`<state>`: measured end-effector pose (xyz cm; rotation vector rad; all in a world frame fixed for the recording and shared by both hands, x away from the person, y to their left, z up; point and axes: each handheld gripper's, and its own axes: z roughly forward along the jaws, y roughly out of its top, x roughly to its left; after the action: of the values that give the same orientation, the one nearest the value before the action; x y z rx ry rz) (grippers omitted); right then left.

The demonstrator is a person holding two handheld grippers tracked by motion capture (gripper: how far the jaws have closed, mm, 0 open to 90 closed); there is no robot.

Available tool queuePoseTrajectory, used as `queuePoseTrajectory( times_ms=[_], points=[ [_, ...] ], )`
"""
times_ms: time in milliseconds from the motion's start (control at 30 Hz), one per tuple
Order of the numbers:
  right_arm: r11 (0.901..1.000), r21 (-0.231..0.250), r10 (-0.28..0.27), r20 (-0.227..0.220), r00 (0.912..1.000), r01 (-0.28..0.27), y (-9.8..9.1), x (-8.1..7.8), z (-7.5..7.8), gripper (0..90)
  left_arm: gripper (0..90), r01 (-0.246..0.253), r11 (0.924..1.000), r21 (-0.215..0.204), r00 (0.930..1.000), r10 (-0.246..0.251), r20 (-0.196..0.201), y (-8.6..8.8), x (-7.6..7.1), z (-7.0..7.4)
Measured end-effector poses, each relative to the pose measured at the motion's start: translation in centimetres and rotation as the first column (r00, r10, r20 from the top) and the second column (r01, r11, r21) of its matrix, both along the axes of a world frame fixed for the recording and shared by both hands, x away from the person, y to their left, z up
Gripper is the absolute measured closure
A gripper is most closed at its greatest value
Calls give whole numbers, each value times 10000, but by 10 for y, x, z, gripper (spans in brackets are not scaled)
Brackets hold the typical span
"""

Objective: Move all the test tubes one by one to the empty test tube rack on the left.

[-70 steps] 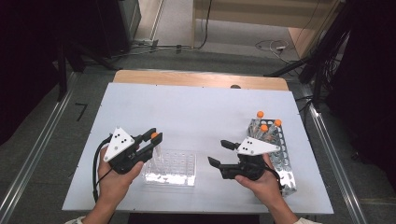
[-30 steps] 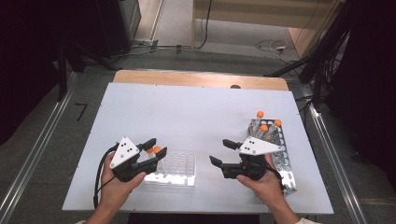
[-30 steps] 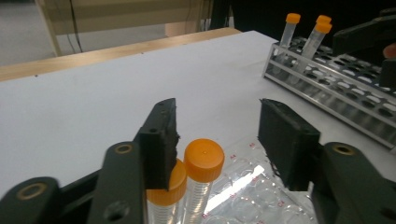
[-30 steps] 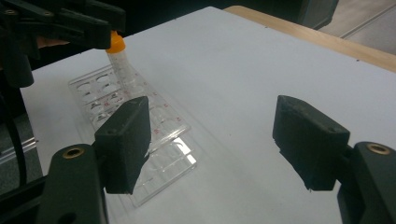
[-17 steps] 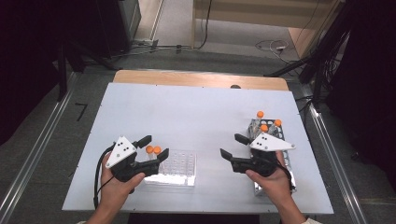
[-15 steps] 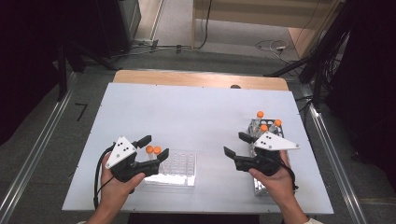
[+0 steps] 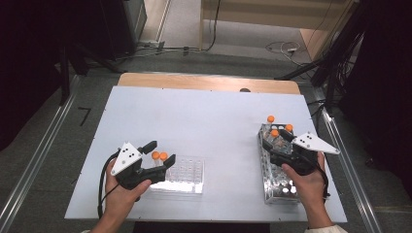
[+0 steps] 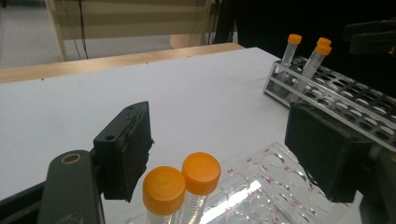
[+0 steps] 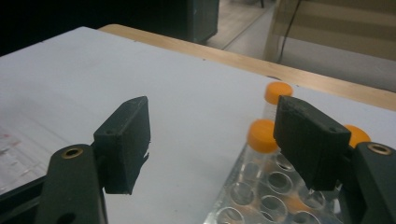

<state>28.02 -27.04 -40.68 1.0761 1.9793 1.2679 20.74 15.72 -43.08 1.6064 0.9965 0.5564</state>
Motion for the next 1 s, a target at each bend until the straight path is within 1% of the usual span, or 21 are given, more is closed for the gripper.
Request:
queuePoseTrajectory(
  times_ms=[100, 200, 333, 400, 500, 633, 733, 867, 1000],
  points=[
    [9994, -154, -322, -131, 9994, 320, -3, 6, -4, 261, 227, -88, 10000, 29, 9999, 88, -61, 0, 1, -1],
    [9968, -454, -675, -296, 9973, 661, -4, 12, -8, 261, 206, -121, 9999, 29, 9999, 122, -67, 0, 1, 0],
    [9909, -821, -1123, -717, 9911, 1064, -4, 20, -13, 262, 203, -122, 9999, 59, 9999, 122, -109, -1, 1, 0],
    [9879, -993, -1270, -800, 9887, 1188, -4, 23, -16, 267, 203, -115, 9999, 78, 9999, 115, -125, -1, 1, -1],
    [9864, -1077, -1339, -889, 9870, 1241, -4, 27, -18, 280, 203, -137, 9999, 77, 9998, 138, -118, -1, 1, -1],
    [9860, -1172, -1301, -937, 9871, 1188, -3, 30, -22, 311, 203, -185, 9998, 58, 9998, 186, -119, 0, 1, 0],
    [9863, -1284, -1163, -966, 9885, 1035, -2, 33, -23, 343, 204, -157, 9998, 105, 9998, 158, -121, -1, 1, 0],
    [9828, -1538, -1194, -1094, 9868, 1019, -1, 36, -24, 399, 204, -157, 9998, 98, 9998, 158, -144, -1, 1, -1],
    [9820, -1576, -1286, -1545, 9796, 1040, -1, 40, -24, 448, 205, -146, 9998, 111, 9998, 148, -147, -1, 1, -1]
  ],
)
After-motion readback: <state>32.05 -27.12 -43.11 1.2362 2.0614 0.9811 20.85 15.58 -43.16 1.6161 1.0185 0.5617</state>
